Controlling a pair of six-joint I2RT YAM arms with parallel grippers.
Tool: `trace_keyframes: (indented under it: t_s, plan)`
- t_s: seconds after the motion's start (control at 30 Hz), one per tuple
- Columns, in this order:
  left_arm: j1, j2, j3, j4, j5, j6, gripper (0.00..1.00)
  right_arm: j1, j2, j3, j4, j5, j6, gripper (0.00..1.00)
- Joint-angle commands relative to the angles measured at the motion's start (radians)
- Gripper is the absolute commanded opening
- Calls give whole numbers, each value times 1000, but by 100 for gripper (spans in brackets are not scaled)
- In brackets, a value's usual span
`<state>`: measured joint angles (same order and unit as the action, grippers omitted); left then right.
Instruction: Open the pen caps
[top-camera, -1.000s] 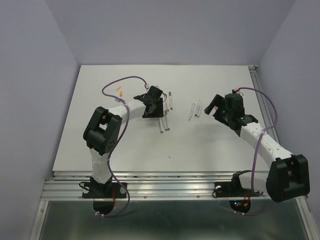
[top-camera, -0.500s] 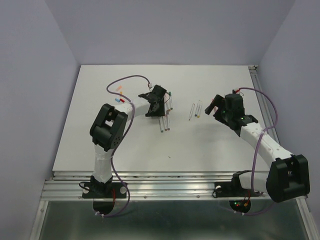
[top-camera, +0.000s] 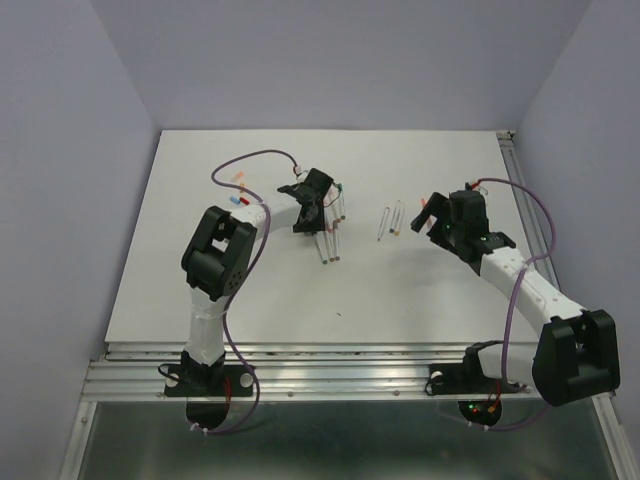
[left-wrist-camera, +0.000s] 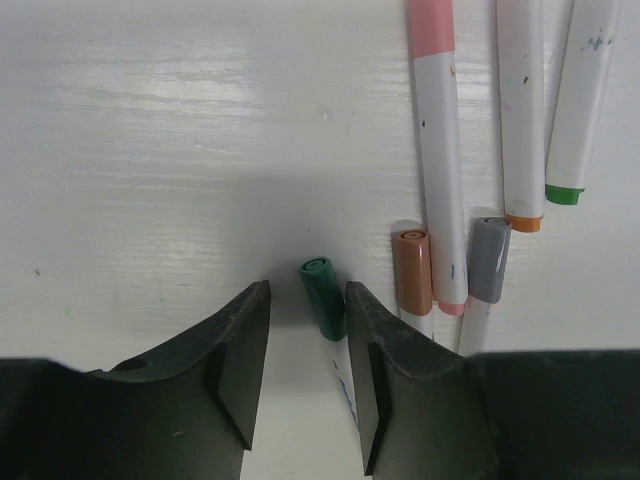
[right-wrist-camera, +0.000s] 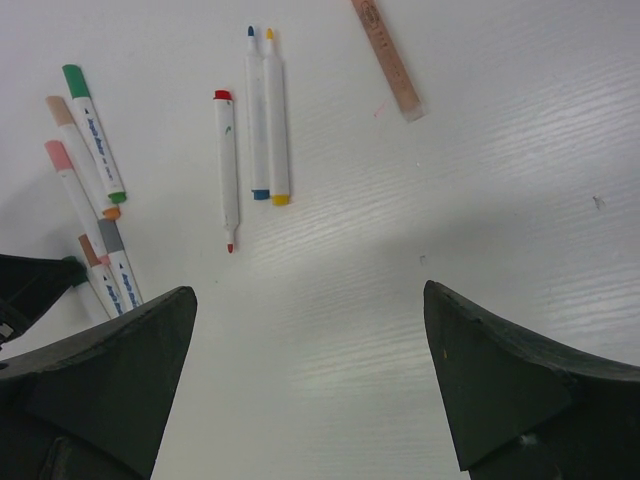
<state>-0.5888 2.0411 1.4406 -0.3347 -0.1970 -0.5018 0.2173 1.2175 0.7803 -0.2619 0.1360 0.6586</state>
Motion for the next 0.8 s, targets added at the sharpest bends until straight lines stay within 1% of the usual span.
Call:
trace_keyframes:
  t_s: [0.0, 0.17, 0.23, 0.33, 0.47, 0.5, 0.57, 0.6, 0.63, 0.67, 0.73, 0.77]
  plan:
    - [-23, 30, 17, -55, -1, -61, 46, -2, -32, -24, 12, 34, -8, 100]
    - [-36, 66, 27, -66, -12, -87, 40, -2, -44, -32, 10, 48, -10, 100]
    - [-34, 80, 37, -82, -19, -95, 36, -2, -53, -36, 6, 57, -10, 100]
    - [-36, 90, 41, -92, -36, -96, 33, -2, -61, -42, 9, 66, -8, 100]
    - [-36, 97, 47, -113, -67, -104, 23, -3, -62, -39, 0, 70, -7, 100]
    - [-37, 99, 43, -112, -68, -104, 19, -4, -65, -39, 0, 70, -7, 100]
    - [-37, 100, 37, -113, -68, -104, 13, -2, -69, -41, 1, 70, -4, 100]
    - [-37, 100, 31, -112, -67, -103, 7, -2, -70, -42, 3, 70, -5, 100]
    - [-36, 100, 27, -109, -64, -98, 5, -2, -69, -44, 6, 71, -7, 100]
    - [-36, 100, 24, -103, -62, -96, 1, -4, -69, -46, 10, 70, -7, 100]
    - [-37, 90, 14, -89, -55, -84, 0, -4, -65, -47, 16, 56, -20, 100]
    - [-37, 67, -3, -67, -50, -81, 0, -3, -65, -53, 29, 24, -34, 100]
